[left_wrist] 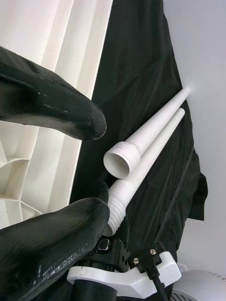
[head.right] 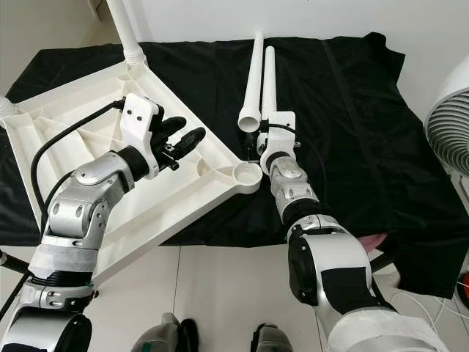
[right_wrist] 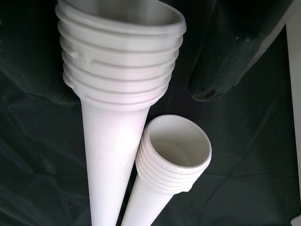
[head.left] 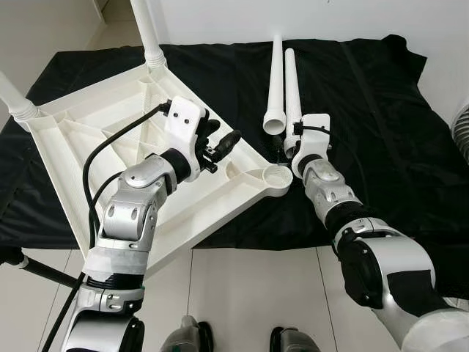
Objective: Building children table
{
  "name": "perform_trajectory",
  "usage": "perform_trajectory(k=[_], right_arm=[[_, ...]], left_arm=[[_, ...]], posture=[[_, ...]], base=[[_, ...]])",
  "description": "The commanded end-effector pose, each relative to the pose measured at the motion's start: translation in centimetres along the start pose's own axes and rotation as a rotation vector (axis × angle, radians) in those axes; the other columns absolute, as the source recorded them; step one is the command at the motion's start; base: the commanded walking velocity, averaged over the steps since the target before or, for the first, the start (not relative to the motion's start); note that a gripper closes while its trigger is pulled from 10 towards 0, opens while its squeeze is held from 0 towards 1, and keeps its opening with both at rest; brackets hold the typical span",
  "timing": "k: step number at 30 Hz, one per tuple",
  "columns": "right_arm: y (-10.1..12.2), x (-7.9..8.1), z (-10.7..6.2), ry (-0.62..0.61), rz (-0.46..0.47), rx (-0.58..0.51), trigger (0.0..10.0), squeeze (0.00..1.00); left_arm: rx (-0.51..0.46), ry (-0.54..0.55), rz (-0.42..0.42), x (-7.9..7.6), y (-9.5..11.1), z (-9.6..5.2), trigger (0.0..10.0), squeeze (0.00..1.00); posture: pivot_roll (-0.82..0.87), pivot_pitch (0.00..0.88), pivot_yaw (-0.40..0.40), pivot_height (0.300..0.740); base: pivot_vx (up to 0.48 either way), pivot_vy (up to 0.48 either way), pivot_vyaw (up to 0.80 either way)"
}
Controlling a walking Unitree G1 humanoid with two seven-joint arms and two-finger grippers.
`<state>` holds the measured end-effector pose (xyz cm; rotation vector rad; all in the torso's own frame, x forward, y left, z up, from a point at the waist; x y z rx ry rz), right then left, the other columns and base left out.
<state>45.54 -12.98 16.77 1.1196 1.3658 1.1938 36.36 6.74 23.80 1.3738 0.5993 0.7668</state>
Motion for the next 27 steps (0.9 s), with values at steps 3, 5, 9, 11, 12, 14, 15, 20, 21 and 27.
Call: perform_trajectory(k=[3, 5, 9, 11, 12, 14, 15, 20, 21, 27], right_arm=[[-0.8, 0.8, 0.0, 0.013, 0.007, 0.040, 10.0, 0.00], [-1.1, 0.6, -0.1, 0.007, 0.004, 0.048, 10.0, 0.00], [-1.2, 0.3, -0.1, -0.004, 0.027, 0.059, 4.5, 0.00], [-1.2, 0.3, -0.1, -0.004, 0.027, 0.059, 4.5, 0.00], [-1.3, 0.1, -0.1, -0.008, 0.051, 0.064, 0.5, 0.00], [-1.5, -0.1, -0.1, -0.015, 0.075, 0.075, 0.0, 0.00], [-1.8, -0.3, -0.1, -0.022, 0.120, 0.092, 0.0, 0.00], [-2.5, -1.2, -0.4, -0.066, 0.109, 0.117, 10.0, 0.00], [-2.5, -1.2, -0.4, -0.066, 0.109, 0.117, 10.0, 0.00], [-2.0, -1.7, -0.6, -0.097, 0.113, 0.043, 10.0, 0.00]], left_arm=[[-0.009, -0.018, 0.006, -0.2, 0.2, -0.2, 10.0, 0.00], [-0.010, -0.017, 0.006, -0.3, 0.2, -0.2, 10.0, 0.00], [-0.010, -0.016, 0.010, -0.3, 0.2, -0.1, 10.0, 0.00], [-0.010, -0.016, 0.010, -0.3, 0.2, -0.1, 10.0, 0.00], [-0.007, -0.017, 0.014, -0.2, 0.2, -0.1, 10.0, 0.00], [-0.004, -0.017, 0.015, -0.2, 0.2, -0.1, 10.0, 0.00], [0.000, -0.019, 0.022, -0.2, 0.3, -0.1, 10.0, 0.00], [-0.002, -0.023, 0.035, 0.0, 0.6, -0.1, 10.0, 0.00], [-0.002, -0.023, 0.035, 0.0, 0.6, -0.1, 10.0, 0.00], [-0.014, -0.026, 0.020, 0.0, 1.0, -0.1, 10.0, 0.00]], posture=[[-0.04, 0.125, 0.096, 0.740], [-0.04, 0.127, 0.096, 0.740], [-0.05, 0.131, 0.100, 0.740], [-0.05, 0.131, 0.100, 0.740], [-0.05, 0.130, 0.101, 0.740], [-0.05, 0.134, 0.102, 0.740], [-0.05, 0.135, 0.103, 0.740], [-0.05, 0.137, 0.102, 0.740], [-0.05, 0.137, 0.102, 0.740], [-0.05, 0.137, 0.102, 0.740]], base=[[0.000, 0.000, 0.00], [0.000, 0.000, 0.00], [0.000, 0.000, 0.00], [0.000, 0.000, 0.00], [0.000, 0.000, 0.00], [0.000, 0.000, 0.00], [0.000, 0.000, 0.00], [0.000, 0.000, 0.00], [0.000, 0.000, 0.00], [0.000, 0.000, 0.00]])
Point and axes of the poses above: a point about 5 cm out from each wrist's last joint towards the gripper, its own z axis pointing out of the wrist towards the gripper, its own y axis along the axis of the wrist's last joint, x = y × z, the point moved 5 cm from there along z, pointing out of the wrist towards the gripper, and after that the axes turned 3 degrees about -z, right-handed, at the moved point
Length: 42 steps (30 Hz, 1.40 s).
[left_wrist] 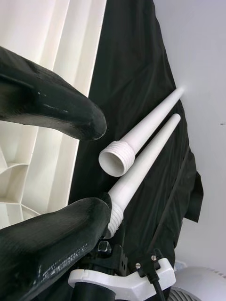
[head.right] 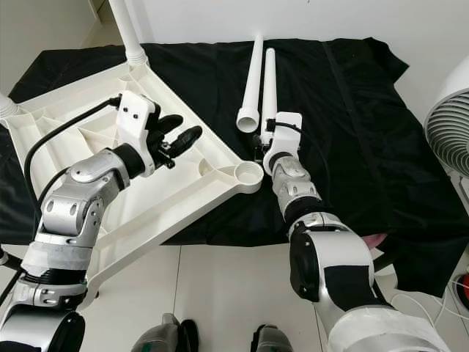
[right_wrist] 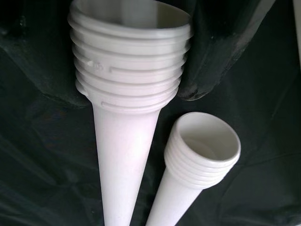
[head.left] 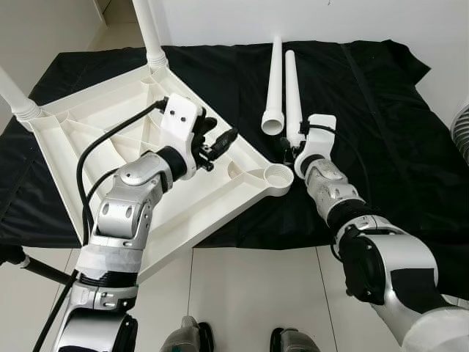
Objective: Building children table
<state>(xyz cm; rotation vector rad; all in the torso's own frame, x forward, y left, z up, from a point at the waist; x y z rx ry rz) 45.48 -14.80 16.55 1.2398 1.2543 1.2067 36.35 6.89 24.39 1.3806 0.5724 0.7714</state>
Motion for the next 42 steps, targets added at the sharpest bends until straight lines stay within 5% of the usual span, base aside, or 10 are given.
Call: perform_trajectory(k=[1, 4, 8, 30, 31, 34, 41, 42], right_arm=[[-0.9, -0.2, -0.5, -0.017, 0.027, -0.027, 10.0, 0.00], [-0.9, -0.2, -0.5, -0.017, 0.027, -0.027, 10.0, 0.00], [1.5, 0.0, -2.4, 0.003, 0.065, -0.311, 10.0, 0.00], [4.7, 0.4, -6.4, 0.085, -0.147, -0.563, 10.0, 0.00], [4.5, 0.6, -6.6, 0.102, -0.166, -0.566, 10.0, 0.00], [3.7, 1.7, -7.4, 0.172, -0.227, -0.565, 10.0, 0.00], [3.0, 3.3, -8.6, 0.285, -0.281, -0.568, 10.0, 0.00], [2.6, 3.8, -9.1, 0.326, -0.297, -0.564, 10.0, 0.00]], left_arm=[[-0.016, -0.014, -0.021, -0.1, 0.5, -0.1, 10.0, 0.00], [-0.016, -0.014, -0.021, -0.1, 0.5, -0.1, 10.0, 0.00], [-0.035, -0.043, -0.090, -0.2, 0.8, -0.4, 10.0, 0.00], [0.013, -0.195, -0.272, -2.0, 0.2, 0.0, 10.0, 0.00], [0.016, -0.208, -0.296, -2.2, 0.1, 0.0, 10.0, 1.00], [0.030, -0.276, -0.384, -2.7, 0.3, -0.5, 10.0, 1.00], [0.063, -0.282, -0.423, -1.9, 0.1, -0.3, 10.0, 1.00], [0.060, -0.265, -0.444, -1.2, 0.3, 0.0, 10.0, 0.18]], posture=[[-0.05, 0.137, 0.102, 0.740], [-0.05, 0.137, 0.102, 0.740], [-0.06, 0.122, 0.092, 0.740], [-0.11, 0.102, 0.078, 0.740], [-0.10, 0.110, 0.077, 0.740], [-0.08, 0.131, 0.075, 0.740], [-0.07, 0.150, 0.069, 0.740], [-0.07, 0.154, 0.067, 0.740]], base=[[0.000, 0.000, 0.00], [0.000, 0.000, 0.00], [0.000, 0.000, 0.00], [0.000, 0.000, 0.00], [0.000, 0.000, 0.00], [0.000, 0.000, 0.00], [0.000, 0.000, 0.00], [0.000, 0.000, 0.00]])
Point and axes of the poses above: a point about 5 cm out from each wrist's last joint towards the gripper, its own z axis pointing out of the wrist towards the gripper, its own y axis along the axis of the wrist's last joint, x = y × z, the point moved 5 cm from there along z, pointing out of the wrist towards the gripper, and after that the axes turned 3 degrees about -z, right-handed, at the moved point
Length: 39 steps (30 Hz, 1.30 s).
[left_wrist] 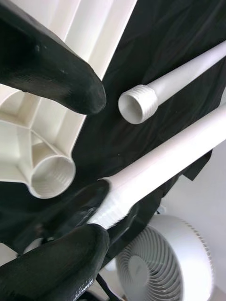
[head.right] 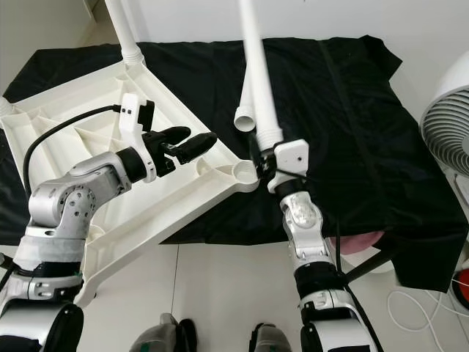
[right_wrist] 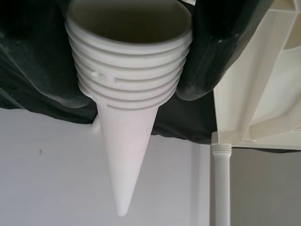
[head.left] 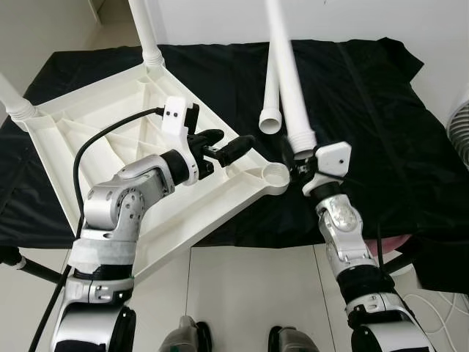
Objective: Building children table
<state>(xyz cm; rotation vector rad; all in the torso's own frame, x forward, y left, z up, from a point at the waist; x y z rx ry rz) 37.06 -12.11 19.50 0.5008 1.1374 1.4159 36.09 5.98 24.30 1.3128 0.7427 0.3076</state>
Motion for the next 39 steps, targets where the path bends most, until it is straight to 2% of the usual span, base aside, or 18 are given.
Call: perform_trajectory(k=[1, 2, 3, 4, 6, 7, 8, 9, 12, 15, 18, 21, 29, 32, 33, 36, 39], right_arm=[[0.6, 1.0, -0.1, 0.050, -0.009, -0.027, 10.0, 0.00], [0.6, 1.0, -0.1, 0.050, -0.009, -0.027, 10.0, 0.00], [0.7, 1.5, -0.4, 0.086, -0.009, -0.029, 10.0, 0.00], [0.7, 2.0, -0.7, 0.113, -0.014, -0.029, 10.0, 0.00], [0.7, 2.0, -0.7, 0.113, -0.014, -0.029, 10.0, 0.00], [1.1, 2.9, -0.9, 0.157, -0.026, -0.040, 10.0, 0.00], [1.2, 3.2, -0.9, 0.170, -0.030, -0.044, 10.0, 0.00], [1.2, 3.2, -0.9, 0.170, -0.030, -0.044, 10.0, 0.00], [1.6, 4.3, -0.9, 0.209, -0.032, -0.058, 10.0, 0.00], [1.9, 5.0, -0.9, 0.226, -0.018, -0.063, 10.0, 0.00], [2.0, 5.1, -0.9, 0.230, -0.017, -0.063, 10.0, 0.00], [2.2, 5.6, -0.9, 0.251, -0.020, -0.068, 10.0, 0.00], [2.3, 6.0, -1.1, 0.267, -0.026, -0.071, 10.0, 0.00], [2.2, 6.5, -1.9, 0.282, -0.055, -0.070, 10.0, 0.00], [2.2, 6.5, -1.9, 0.282, -0.055, -0.070, 10.0, 0.00], [1.6, 6.7, -3.0, 0.274, -0.079, -0.051, 10.0, 0.00], [1.3, 6.6, -3.5, 0.271, -0.094, -0.040, 10.0, 0.00]], left_arm=[[0.010, -0.111, -0.022, -0.5, 0.2, -0.3, 10.0, 0.18], [0.010, -0.111, -0.022, -0.5, 0.2, -0.3, 10.0, 0.18], [0.003, -0.090, -0.057, 0.1, 0.7, 0.0, 10.0, 0.00], [0.004, -0.079, -0.083, 0.6, 1.1, 0.4, 10.0, 0.00], [0.004, -0.079, -0.083, 0.6, 1.1, 0.4, 10.0, 0.00], [0.037, -0.034, -0.102, 1.5, 1.1, 1.3, 10.0, 0.00], [0.051, -0.021, -0.114, 1.7, 1.0, 1.5, 10.0, 0.00], [0.051, -0.021, -0.114, 1.7, 1.0, 1.5, 10.0, 0.00], [0.088, 0.002, -0.197, 1.9, 0.7, 2.6, 10.0, 0.00], [0.107, -0.009, -0.188, 1.6, 0.6, 3.5, 10.0, 0.00], [0.112, -0.003, -0.194, 1.6, 0.5, 3.7, 10.0, 0.00], [0.129, 0.032, -0.245, 2.1, 0.3, 4.4, 10.0, 0.00], [0.124, 0.063, -0.279, 2.8, 0.7, 5.3, 10.0, 0.00], [0.067, 0.098, -0.344, 3.4, 2.9, 5.9, 10.0, 0.00], [0.067, 0.098, -0.344, 3.4, 2.9, 5.9, 10.0, 0.00], [0.020, 0.132, -0.365, 4.0, 4.8, 6.0, 10.0, 0.00], [0.002, 0.141, -0.364, 4.2, 5.6, 5.9, 10.0, 0.00]], posture=[[-0.07, 0.154, 0.067, 0.740], [-0.07, 0.154, 0.067, 0.740], [-0.07, 0.160, 0.066, 0.740], [-0.07, 0.165, 0.062, 0.740], [-0.07, 0.165, 0.062, 0.740], [-0.07, 0.170, 0.061, 0.740], [-0.07, 0.171, 0.061, 0.740], [-0.07, 0.171, 0.061, 0.740], [-0.07, 0.170, 0.062, 0.740], [-0.08, 0.165, 0.066, 0.740], [-0.08, 0.165, 0.066, 0.740], [-0.09, 0.159, 0.072, 0.740], [-0.09, 0.150, 0.076, 0.740], [-0.09, 0.149, 0.076, 0.740], [-0.09, 0.149, 0.076, 0.740], [-0.09, 0.155, 0.079, 0.740], [-0.09, 0.155, 0.079, 0.740]], base=[[0.000, 0.000, 0.00], [0.000, 0.000, 0.00], [0.000, 0.000, 0.00], [0.000, 0.000, 0.00], [0.000, 0.000, 0.00], [0.000, 0.000, 0.00], [0.000, 0.000, 0.00], [0.000, 0.000, 0.00], [0.000, 0.000, 0.00], [0.000, 0.000, 0.00], [0.000, 0.000, 0.00], [0.000, 0.000, 0.00], [0.000, 0.000, 0.00], [0.000, 0.000, 0.00], [0.000, 0.000, 0.00], [0.000, 0.000, 0.00], [0.000, 0.000, 0.00]])
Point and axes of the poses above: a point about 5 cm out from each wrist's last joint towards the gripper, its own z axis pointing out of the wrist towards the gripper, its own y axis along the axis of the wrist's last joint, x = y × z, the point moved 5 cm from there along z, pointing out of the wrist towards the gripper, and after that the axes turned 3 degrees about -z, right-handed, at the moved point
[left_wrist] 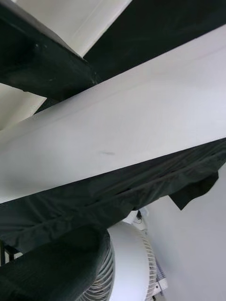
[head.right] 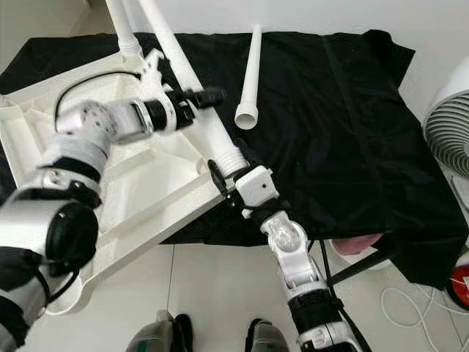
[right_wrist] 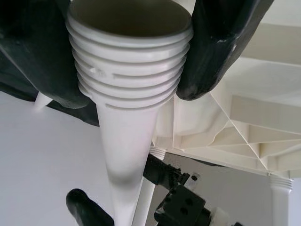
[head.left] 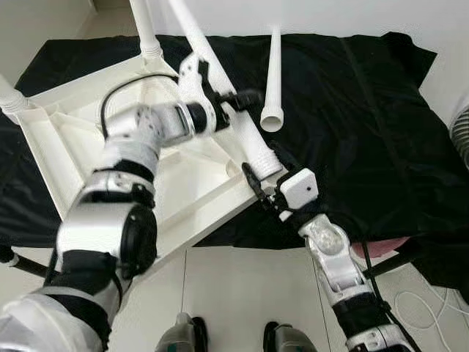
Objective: Building children table
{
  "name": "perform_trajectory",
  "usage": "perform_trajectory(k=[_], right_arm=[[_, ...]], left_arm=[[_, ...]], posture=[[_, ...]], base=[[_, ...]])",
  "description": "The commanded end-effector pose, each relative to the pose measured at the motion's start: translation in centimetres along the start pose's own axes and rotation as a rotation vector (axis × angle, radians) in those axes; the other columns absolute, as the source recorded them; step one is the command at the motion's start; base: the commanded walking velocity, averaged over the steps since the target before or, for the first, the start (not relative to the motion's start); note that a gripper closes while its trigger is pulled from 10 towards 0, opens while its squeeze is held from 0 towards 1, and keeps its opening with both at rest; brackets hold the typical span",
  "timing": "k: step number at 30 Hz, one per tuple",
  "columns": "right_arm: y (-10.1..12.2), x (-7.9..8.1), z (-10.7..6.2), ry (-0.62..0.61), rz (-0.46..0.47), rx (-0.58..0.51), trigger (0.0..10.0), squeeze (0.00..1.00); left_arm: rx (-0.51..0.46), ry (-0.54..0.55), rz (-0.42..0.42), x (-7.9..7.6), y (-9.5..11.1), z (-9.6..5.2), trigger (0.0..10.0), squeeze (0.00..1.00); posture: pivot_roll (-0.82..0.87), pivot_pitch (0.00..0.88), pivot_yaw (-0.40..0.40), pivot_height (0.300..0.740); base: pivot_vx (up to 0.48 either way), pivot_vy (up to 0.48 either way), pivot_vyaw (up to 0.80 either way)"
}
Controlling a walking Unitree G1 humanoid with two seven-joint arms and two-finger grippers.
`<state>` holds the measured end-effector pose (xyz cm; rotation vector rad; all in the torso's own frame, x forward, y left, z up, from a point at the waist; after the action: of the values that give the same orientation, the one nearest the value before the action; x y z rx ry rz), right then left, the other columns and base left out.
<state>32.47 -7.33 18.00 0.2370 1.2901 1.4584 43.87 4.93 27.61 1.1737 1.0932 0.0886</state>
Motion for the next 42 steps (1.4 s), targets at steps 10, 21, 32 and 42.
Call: perform_trajectory(k=[10, 21, 32, 42], right_arm=[[-1.3, 0.3, -2.5, -0.004, -0.033, 0.079, 10.0, 0.00], [-0.6, -0.5, -1.4, -0.010, -0.083, 0.044, 10.0, 0.00], [0.4, 0.5, 0.1, 0.037, -0.088, -0.010, 10.0, 0.00], [0.8, 0.0, 0.5, 0.012, 0.067, -0.008, 10.0, 1.00]], left_arm=[[-0.068, 0.035, -0.014, 0.2, 2.8, -0.2, 0.0, 0.00], [-0.045, -0.020, -0.054, -0.6, 2.1, 0.4, 0.0, 0.00], [-0.046, -0.060, -0.079, -1.4, 2.1, 0.8, 0.0, 0.00], [-0.081, -0.061, -0.089, -1.6, 3.2, 0.5, 0.0, 0.00]], posture=[[-0.10, 0.165, 0.096, 0.740], [-0.10, 0.170, 0.097, 0.740], [-0.10, 0.177, 0.095, 0.740], [-0.10, 0.170, 0.088, 0.740]], base=[[0.000, 0.000, 0.00], [0.000, 0.000, 0.00], [0.000, 0.000, 0.00], [0.000, 0.000, 0.00]])
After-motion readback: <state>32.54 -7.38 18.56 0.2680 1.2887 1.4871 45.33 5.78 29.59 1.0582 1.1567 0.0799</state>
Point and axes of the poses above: a point about 5 cm out from each wrist's last joint towards the gripper, its own z axis pointing out of the wrist towards the gripper, its own y axis along the axis of the wrist's last joint, x = y × z, the point moved 5 cm from there along z, pointing out of the wrist towards the gripper, and after that the axes turned 3 degrees about -z, right-handed, at the moved point
